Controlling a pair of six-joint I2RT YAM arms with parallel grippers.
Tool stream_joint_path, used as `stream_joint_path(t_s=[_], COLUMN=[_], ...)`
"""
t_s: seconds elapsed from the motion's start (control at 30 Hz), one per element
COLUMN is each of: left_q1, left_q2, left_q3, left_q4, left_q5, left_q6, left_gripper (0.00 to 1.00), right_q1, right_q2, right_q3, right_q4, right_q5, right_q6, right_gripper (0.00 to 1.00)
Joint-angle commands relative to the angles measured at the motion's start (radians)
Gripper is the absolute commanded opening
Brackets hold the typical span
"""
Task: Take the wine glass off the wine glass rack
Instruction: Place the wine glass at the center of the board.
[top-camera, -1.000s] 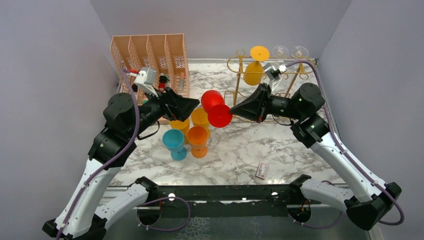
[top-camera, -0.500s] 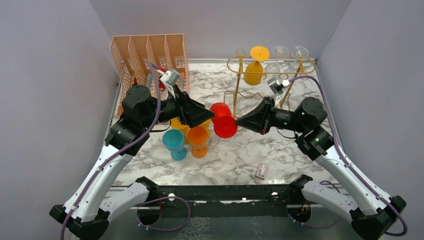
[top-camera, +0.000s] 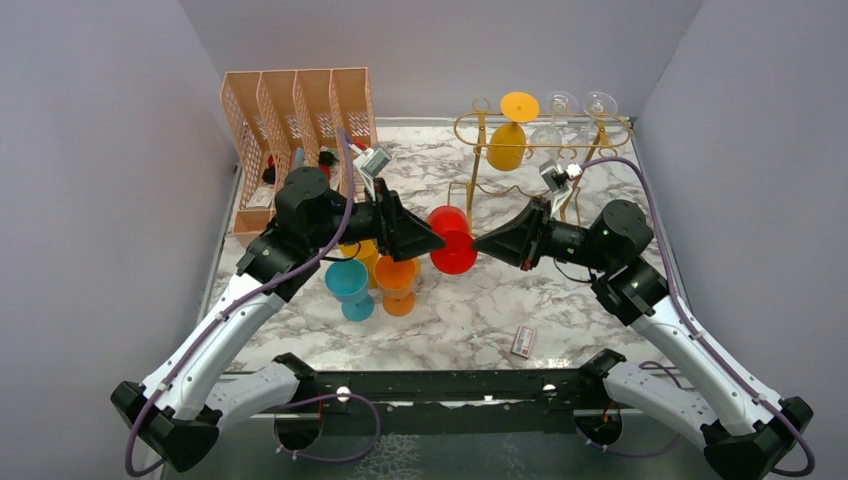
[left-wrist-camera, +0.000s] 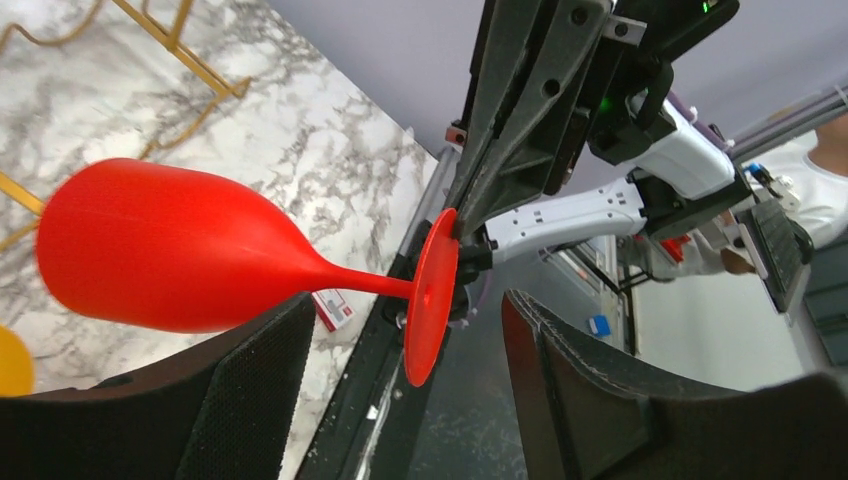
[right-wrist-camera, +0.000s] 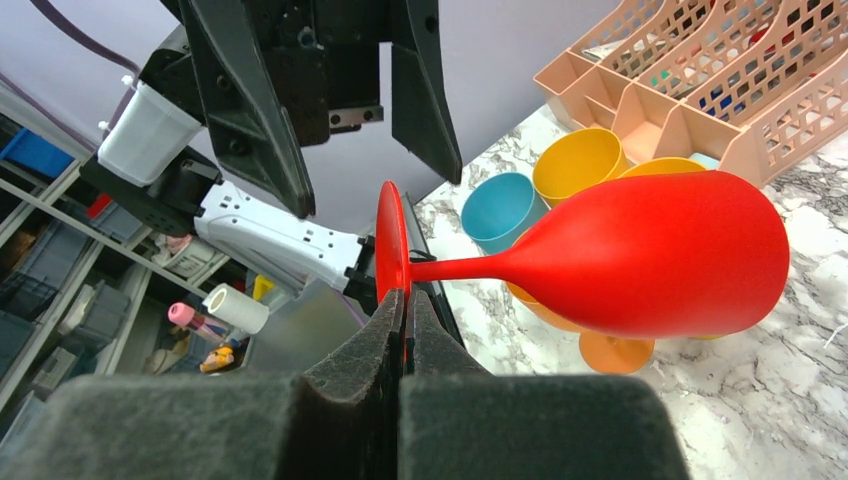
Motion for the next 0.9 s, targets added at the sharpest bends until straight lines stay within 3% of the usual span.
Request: stream_joint_path(t_s=[0.0,0.13,0.33,0.4,0.47,0.67,0.73,0.87], left_q1=[-0.059,-0.121,-0.141,-0.142,-0.144,-0.171,-0.182,-0.212], left_q2=[0.023,0.066,0.081,0.084,0.085,0.081,0.079,0.085], left_q3=[-0.004,0.011,0.027,0.027,0.026,0.026,0.021,0.009], left_q4=[0.025,0.023,-0.004,-0.006,-0.005,0.001,0.015,0.065], left_q5=[0.006,-0.008,-0.035,-0.033,-0.035,-0.074,-0.084,-0.087], left_q6=[0.029,0.054,0.088,0.097,0.109,0.132,0.137,0.136], left_gripper=[0.70,0.52,0.13,0.04,0.01,0.00,0.00,0.00], right_q1=[0.007,0.007,0.007,0.007,0.007,0.007,0.007,0.007], right_q2=[-0.015,-0.013,-0.016,-0.019,-0.020,-0.033,-0.032,-0.022], right_q3=[0.014,0.015,0.009,-0.001,-0.008,-0.017,-0.018,-0.016], right_q4=[0.020,0.017,0.007,0.008,0.000,-0.106,-0.135,-0.162], right_q5=[0.006,0.015,0.011,-0.004,-0.033,-0.082,-0.107,-0.131], right_q6=[-0.007,-0.011,-0.028,-0.039,-0.057,-0.127,-0.149,-0.163], right_gripper=[0.01,0.01,0.01,0.01,0.07,0.44,0.48,0.47])
